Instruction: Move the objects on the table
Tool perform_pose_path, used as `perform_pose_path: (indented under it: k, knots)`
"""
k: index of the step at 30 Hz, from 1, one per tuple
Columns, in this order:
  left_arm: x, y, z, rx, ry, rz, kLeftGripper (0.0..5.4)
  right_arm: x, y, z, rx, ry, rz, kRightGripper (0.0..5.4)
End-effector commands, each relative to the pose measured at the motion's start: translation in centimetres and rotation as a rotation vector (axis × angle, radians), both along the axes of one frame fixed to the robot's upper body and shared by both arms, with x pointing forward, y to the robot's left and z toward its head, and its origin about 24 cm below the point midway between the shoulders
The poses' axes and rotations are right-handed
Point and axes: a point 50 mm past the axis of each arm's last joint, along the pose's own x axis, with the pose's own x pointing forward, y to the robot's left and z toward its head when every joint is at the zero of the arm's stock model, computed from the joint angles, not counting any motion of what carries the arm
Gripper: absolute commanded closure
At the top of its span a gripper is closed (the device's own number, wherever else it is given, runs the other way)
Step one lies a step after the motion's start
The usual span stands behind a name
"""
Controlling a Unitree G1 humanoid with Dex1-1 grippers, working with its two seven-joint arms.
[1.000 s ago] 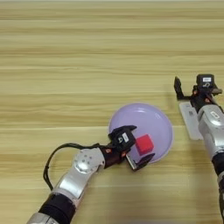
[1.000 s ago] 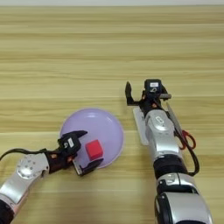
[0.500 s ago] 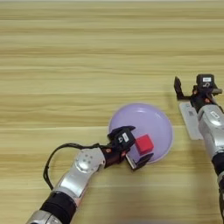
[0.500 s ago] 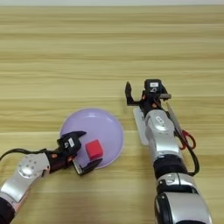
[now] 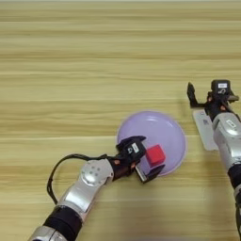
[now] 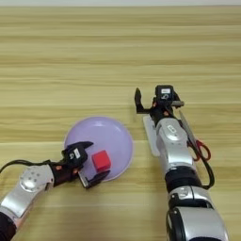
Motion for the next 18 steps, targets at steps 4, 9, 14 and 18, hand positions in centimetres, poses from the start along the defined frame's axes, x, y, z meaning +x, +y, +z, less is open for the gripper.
perform_pose_path:
  k: [4, 9, 14, 18]
  knots:
    - [-0.22, -0.08, -0.43, 0.028, 0.017, -0.013, 0.99, 0.4, 0.3, 0.69, 0.003, -0.018, 0.009, 0.0]
    - [-0.28, -0.09, -0.5, 0.032, 0.02, -0.017, 1.56, 0.41, 0.38, 0.71, 0.003, -0.019, 0.01, 0.0]
    - [-0.28, -0.04, -0.51, 0.032, 0.02, -0.018, 2.01, 0.41, 0.46, 0.71, 0.004, -0.019, 0.011, 0.0]
    - [-0.29, 0.01, -0.51, 0.032, 0.021, -0.017, 2.53, 0.41, 0.52, 0.7, 0.004, -0.018, 0.011, 0.0]
